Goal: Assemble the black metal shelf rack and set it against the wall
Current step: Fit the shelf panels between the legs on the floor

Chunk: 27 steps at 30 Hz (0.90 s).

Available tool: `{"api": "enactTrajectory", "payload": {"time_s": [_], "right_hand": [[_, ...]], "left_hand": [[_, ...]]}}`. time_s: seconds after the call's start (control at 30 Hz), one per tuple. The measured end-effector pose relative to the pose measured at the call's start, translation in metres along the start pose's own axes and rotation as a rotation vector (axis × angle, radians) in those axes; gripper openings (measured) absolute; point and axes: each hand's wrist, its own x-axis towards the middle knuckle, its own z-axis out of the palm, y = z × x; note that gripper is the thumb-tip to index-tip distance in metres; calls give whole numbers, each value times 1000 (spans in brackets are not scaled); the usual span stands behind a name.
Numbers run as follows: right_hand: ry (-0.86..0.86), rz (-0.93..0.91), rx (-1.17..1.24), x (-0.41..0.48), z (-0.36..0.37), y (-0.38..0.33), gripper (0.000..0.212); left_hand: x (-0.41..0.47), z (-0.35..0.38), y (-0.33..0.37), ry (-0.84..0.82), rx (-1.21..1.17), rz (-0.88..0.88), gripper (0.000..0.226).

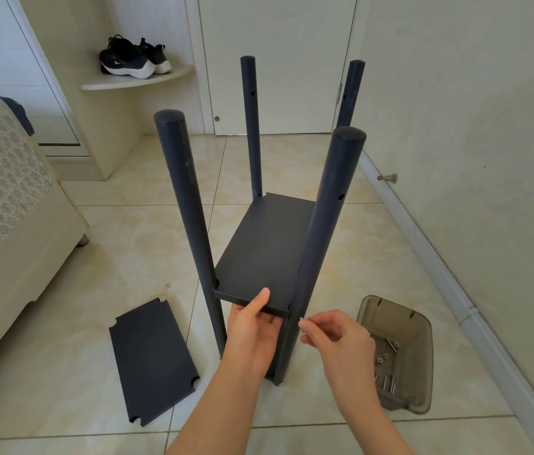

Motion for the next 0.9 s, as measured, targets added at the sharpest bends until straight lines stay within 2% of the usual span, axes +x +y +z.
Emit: {"api": "enactTrajectory", "payload": {"time_s": [0.1,0.2,0.3,0.37,0.43,0.5,0.6,0.7,0.73,0.9], "right_hand": [[-52,12,-69,6,-3,1,15],[-149,-77,-168,16,-9,-2,16],[-311,-118,-240,30,-16,-9,52],[-505,-59,-255,41,-19,-16,63],[-700,-18,-264,54,-22,-22,58],[-808,-17,-316,66,-26,-28,49],[-802,-32,-292,75,-29,-29,53],[-650,-51,-239,69,-24,-17,77],[-604,-85,-228,65,-23,-11,77],[-511,-248,-182,49,-16,7,38]], "left_hand": [[0,0,2,-3,-8,-1,35],[2,-1,3,-6,-6,1,34],[1,-3,3,-10,0,1,38],[0,-3,4,-31,-3,5,43],[0,-3,5,-48,-8,13,47],[1,-3,4,-47,-3,16,43],[0,-2,1,-54,-5,3,37],[1,-1,3,-40,-15,7,44],[1,-2,3,-37,-19,8,44],[5,-4,6,-31,-31,19,44]]}}
